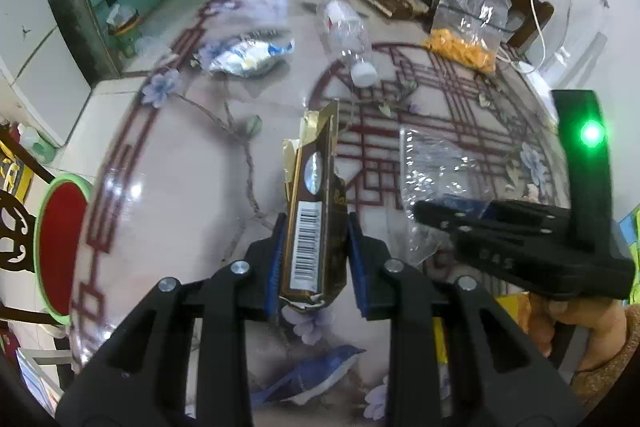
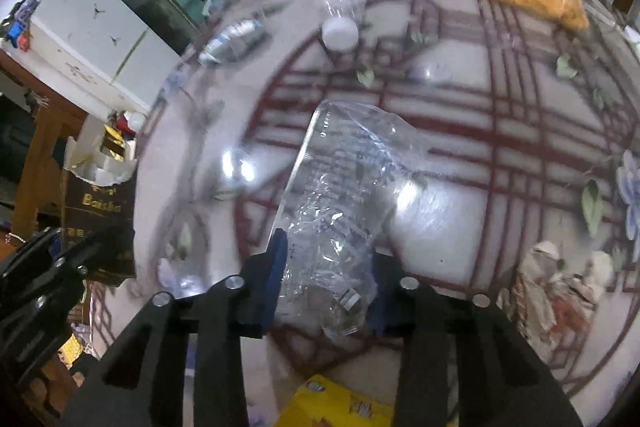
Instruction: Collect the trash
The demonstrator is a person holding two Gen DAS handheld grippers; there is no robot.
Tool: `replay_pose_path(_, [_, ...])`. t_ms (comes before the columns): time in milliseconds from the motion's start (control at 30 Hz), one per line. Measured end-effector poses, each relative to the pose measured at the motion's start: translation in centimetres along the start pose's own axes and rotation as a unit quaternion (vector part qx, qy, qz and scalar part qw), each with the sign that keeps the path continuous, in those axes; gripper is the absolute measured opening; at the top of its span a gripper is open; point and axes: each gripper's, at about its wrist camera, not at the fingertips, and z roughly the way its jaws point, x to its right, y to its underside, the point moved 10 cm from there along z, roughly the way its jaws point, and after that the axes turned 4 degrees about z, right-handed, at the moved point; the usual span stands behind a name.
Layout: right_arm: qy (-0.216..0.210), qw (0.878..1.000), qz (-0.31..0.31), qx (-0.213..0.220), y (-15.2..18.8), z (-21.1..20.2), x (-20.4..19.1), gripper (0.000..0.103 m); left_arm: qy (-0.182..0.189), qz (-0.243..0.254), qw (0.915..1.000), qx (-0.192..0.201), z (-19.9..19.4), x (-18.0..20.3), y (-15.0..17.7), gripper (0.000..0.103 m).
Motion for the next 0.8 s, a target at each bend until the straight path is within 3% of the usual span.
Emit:
replay_pose_path(367, [-0.016, 0.994, -0.012, 0.110, -0.7, -10.0, -2.5, 0.025, -0.003, 0.009, 0.9975, 0.070, -6.5, 0.1, -1.6, 0.028])
replay_pose_path(800, [-0.034, 0.989, -0.024, 0.140, 0.1, -12.5, -5.5, 0.026, -0.016, -0.001, 0.9956, 0.093, -9.4, -1.3, -0.1, 0.028])
